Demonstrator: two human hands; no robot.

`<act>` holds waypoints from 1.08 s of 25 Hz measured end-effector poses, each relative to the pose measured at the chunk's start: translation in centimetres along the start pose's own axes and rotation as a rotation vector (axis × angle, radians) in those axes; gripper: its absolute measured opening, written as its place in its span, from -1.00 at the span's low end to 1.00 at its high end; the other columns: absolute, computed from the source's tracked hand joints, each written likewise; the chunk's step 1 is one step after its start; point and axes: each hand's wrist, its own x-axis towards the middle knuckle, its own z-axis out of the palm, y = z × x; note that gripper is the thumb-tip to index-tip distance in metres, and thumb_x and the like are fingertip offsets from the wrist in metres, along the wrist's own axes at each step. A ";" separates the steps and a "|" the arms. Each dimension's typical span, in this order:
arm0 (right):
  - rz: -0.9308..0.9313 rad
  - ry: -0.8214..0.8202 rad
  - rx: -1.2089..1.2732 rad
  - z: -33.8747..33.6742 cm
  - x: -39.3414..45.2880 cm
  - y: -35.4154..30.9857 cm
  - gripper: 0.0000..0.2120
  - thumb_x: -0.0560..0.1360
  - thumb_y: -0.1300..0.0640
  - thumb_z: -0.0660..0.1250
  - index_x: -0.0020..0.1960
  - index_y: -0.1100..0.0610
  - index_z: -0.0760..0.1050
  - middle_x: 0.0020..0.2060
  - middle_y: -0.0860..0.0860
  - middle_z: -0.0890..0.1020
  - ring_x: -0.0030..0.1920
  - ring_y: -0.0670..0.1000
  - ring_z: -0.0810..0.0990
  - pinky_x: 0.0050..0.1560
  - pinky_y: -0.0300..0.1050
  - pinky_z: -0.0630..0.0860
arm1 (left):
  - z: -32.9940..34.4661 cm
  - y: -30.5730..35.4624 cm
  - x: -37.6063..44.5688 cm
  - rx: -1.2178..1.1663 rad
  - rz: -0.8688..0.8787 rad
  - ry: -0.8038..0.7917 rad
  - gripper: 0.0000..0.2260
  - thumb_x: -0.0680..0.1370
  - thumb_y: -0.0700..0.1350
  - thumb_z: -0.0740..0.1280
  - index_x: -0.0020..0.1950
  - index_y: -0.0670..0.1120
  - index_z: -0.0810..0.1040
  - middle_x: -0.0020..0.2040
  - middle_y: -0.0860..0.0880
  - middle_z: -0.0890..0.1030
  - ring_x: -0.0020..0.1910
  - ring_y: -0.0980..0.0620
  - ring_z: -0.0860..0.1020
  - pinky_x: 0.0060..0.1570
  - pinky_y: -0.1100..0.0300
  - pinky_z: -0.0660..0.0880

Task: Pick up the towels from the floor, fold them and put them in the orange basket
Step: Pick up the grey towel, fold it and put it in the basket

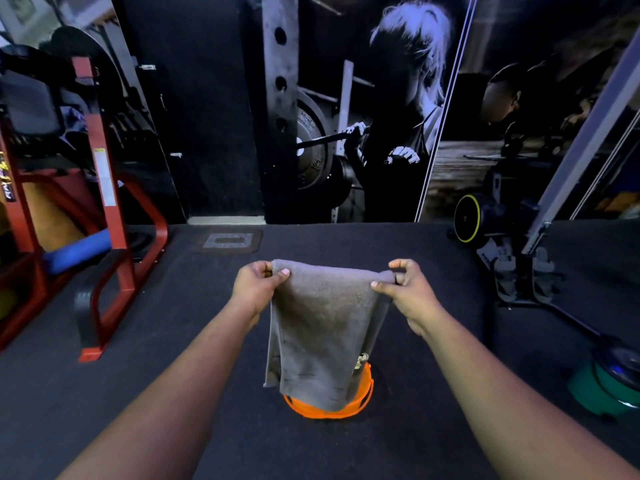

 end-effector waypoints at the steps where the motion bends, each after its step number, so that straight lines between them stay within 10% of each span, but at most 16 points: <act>1: -0.014 0.011 -0.016 -0.1 0.0 0.1 -0.49 0.44 0.31 0.53 0.28 0.06 0.40 0.01 0.18 0.69 0.04 0.03 0.66 0.09 -0.07 0.59 | 0.0 0.0 0.1 0.033 0.001 -0.022 -0.96 0.56 -0.19 0.47 -0.02 -0.15 0.66 -0.08 -0.06 0.72 -0.04 0.03 0.67 -0.11 0.33 0.54; 12: -0.028 0.107 0.032 -0.3 -0.4 1.3 -0.64 0.46 0.37 0.49 0.21 0.13 0.62 0.00 0.03 0.73 0.07 -0.02 0.69 0.08 -0.15 0.62 | -0.1 -0.5 0.7 0.252 -0.026 0.015 -0.41 0.53 -0.24 0.48 0.53 -0.13 0.37 0.04 -0.09 0.68 0.14 -0.05 0.63 0.31 0.03 0.51; 18: -0.158 0.116 -0.214 -0.5 -0.4 0.1 -0.70 0.47 0.34 0.49 0.16 0.12 0.65 -0.09 -0.04 0.70 -0.06 -0.14 0.66 -0.11 -0.39 0.54 | -0.5 0.3 0.5 0.678 0.145 -0.065 -0.65 0.44 -0.20 0.56 0.19 0.04 0.66 0.08 0.03 0.69 0.10 0.03 0.64 0.17 0.09 0.58; 23: -0.327 0.178 -0.650 -0.5 0.6 0.4 -0.84 0.46 0.15 0.51 -0.08 -0.12 0.64 -0.11 -0.15 0.64 0.02 -0.02 0.59 0.07 -0.07 0.55 | -0.7 1.4 -0.8 1.090 0.260 0.064 -0.88 0.51 0.11 0.45 0.02 0.17 0.62 -0.01 0.11 0.60 0.13 0.03 0.54 0.17 -0.05 0.47; 27: -0.326 0.090 -0.342 -0.5 -0.4 -1.1 -0.87 0.54 0.24 0.42 -0.02 0.02 0.60 -0.02 -0.06 0.60 0.03 -0.11 0.55 0.12 -0.14 0.44 | -1.4 1.3 -0.3 0.735 0.234 -0.008 -0.80 0.50 0.10 0.48 -0.04 0.01 0.60 0.01 0.05 0.57 0.10 -0.02 0.55 0.13 -0.05 0.51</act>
